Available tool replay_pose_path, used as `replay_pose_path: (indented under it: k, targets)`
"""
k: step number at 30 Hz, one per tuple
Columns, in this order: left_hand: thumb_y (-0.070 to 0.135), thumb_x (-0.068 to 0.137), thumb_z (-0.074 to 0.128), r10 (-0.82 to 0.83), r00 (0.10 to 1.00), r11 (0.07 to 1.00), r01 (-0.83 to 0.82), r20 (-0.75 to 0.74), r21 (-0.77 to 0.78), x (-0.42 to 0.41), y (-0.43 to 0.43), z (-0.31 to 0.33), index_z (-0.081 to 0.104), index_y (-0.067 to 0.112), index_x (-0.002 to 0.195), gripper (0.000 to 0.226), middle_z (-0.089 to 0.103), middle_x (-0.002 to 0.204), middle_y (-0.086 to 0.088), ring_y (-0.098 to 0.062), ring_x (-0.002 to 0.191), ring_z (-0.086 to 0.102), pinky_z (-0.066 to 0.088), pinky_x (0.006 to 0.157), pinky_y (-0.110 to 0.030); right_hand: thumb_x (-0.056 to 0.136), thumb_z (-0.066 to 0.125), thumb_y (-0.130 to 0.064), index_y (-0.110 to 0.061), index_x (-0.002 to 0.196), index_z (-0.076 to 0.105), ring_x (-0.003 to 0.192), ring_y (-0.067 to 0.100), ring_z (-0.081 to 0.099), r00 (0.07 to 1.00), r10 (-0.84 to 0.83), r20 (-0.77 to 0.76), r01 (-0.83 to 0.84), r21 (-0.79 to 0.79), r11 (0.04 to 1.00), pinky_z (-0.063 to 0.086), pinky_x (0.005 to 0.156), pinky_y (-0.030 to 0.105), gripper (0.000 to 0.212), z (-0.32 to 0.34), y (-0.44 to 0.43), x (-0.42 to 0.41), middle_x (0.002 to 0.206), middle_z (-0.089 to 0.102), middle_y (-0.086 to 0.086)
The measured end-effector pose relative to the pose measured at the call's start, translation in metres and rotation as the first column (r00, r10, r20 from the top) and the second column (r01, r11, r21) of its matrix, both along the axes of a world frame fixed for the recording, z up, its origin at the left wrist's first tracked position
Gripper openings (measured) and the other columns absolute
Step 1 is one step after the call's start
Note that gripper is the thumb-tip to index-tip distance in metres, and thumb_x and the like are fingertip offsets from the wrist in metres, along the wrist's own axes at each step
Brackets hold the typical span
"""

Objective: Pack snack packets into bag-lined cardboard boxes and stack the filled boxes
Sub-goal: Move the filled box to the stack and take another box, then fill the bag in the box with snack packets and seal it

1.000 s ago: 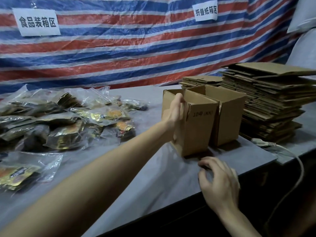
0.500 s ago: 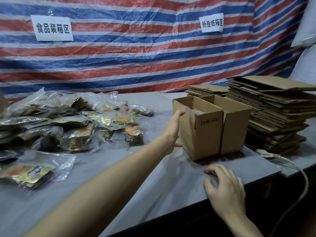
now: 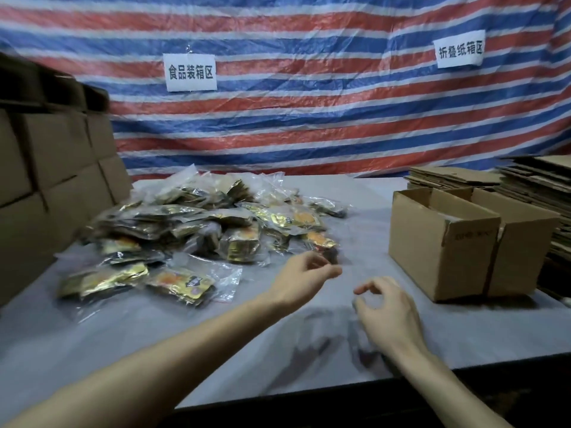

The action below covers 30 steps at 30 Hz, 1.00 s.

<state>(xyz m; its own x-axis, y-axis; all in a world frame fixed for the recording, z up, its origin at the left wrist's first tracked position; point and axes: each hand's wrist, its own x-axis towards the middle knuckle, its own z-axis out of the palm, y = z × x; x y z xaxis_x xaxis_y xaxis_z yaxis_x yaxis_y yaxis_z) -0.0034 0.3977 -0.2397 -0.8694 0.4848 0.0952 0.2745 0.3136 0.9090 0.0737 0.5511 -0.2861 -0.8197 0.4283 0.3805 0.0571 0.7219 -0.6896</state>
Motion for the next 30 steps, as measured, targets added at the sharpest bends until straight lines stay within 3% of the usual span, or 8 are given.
replay_pose_path:
  k: [2,6,8,11,15,22,27,30]
  targets:
    - [0.031,0.093,0.071,0.042,0.985,0.996,-0.054,-0.168,-0.066,0.001,-0.045,-0.002,0.068,0.015,0.107,0.021,0.071,0.102,0.002,-0.013,0.094,0.066,0.051,0.073,-0.016,0.082,0.072,-0.015,-0.033,0.074,0.057,0.093,0.014,0.061,0.991,0.127,-0.042,-0.129,-0.042,0.991,0.048,0.081,0.035,0.024,0.008,-0.045,-0.024,0.096,0.063,-0.006]
    - [0.031,0.094,0.067,0.125,0.895,0.938,-0.248,-0.429,-0.244,-0.001,-0.14,0.009,0.069,0.025,0.087,0.01,0.072,0.082,0.01,-0.009,0.079,0.067,0.057,0.077,-0.037,0.082,0.074,-0.009,-0.022,0.073,0.066,0.073,0.012,0.064,0.934,0.344,-0.094,-0.357,-0.247,0.901,0.053,0.069,0.032,0.018,0.012,-0.128,-0.069,0.077,0.068,-0.006]
    - [0.03,0.098,0.061,0.148,0.821,0.865,-0.377,-0.551,-0.33,-0.002,-0.187,0.015,0.065,0.029,0.085,0.014,0.071,0.08,0.011,-0.012,0.077,0.066,0.054,0.072,-0.038,0.082,0.074,-0.001,-0.017,0.071,0.067,0.067,0.017,0.061,0.906,0.408,-0.113,-0.417,-0.407,0.813,0.048,0.065,0.031,0.02,0.005,-0.159,-0.082,0.07,0.067,-0.005]
    - [0.019,0.098,0.06,0.158,0.689,0.775,-0.53,-0.707,-0.344,0.003,-0.254,0.027,0.066,0.024,0.1,0.008,0.067,0.088,0.014,-0.015,0.081,0.064,0.046,0.068,-0.031,0.083,0.075,0.0,-0.016,0.072,0.068,0.065,0.019,0.058,0.898,0.423,-0.119,-0.423,-0.495,0.759,0.047,0.061,0.033,0.02,-0.014,-0.181,-0.09,0.068,0.066,-0.002]
    - [0.006,0.085,0.069,0.143,0.469,0.619,-0.73,-0.872,-0.291,0.003,-0.322,0.058,0.066,0.011,0.114,0.03,0.062,0.108,-0.008,-0.031,0.093,0.06,0.041,0.074,-0.036,0.085,0.076,-0.002,-0.014,0.072,0.071,0.052,0.011,0.055,0.864,0.469,-0.183,-0.492,-0.504,0.71,0.044,0.044,0.026,0.018,-0.025,-0.179,-0.088,0.063,0.065,0.0]
    - [0.026,0.088,0.074,0.297,0.12,0.328,-0.945,-0.947,-0.017,-0.038,-0.393,0.127,0.052,0.011,0.135,0.054,0.048,0.136,-0.017,-0.039,0.119,0.05,0.045,0.093,-0.055,0.087,0.073,0.002,-0.005,0.074,0.067,0.039,0.009,0.044,0.84,0.496,-0.222,-0.535,-0.5,0.682,0.033,0.038,0.016,0.015,-0.027,-0.181,-0.087,0.05,0.055,-0.002]
    - [0.038,0.091,0.072,0.489,0.127,0.213,-0.977,-0.863,-0.024,-0.068,-0.407,0.153,0.045,0.015,0.147,0.067,0.043,0.151,-0.01,-0.034,0.137,0.038,0.038,0.109,-0.055,0.086,0.074,0.003,-0.008,0.069,0.068,0.04,0.009,0.044,0.826,0.507,-0.247,-0.557,-0.498,0.664,0.034,0.038,0.015,0.021,-0.03,-0.179,-0.089,0.051,0.054,0.001]
    - [0.038,0.092,0.072,0.482,0.137,0.162,-0.985,-0.866,-0.066,-0.076,-0.407,0.158,0.049,0.014,0.145,0.063,0.047,0.149,-0.012,-0.035,0.139,0.037,0.036,0.111,-0.055,0.086,0.073,0.004,-0.012,0.07,0.07,0.041,0.01,0.043,0.818,0.52,-0.248,-0.566,-0.513,0.645,0.034,0.038,0.015,0.023,-0.032,-0.177,-0.09,0.05,0.052,0.0]
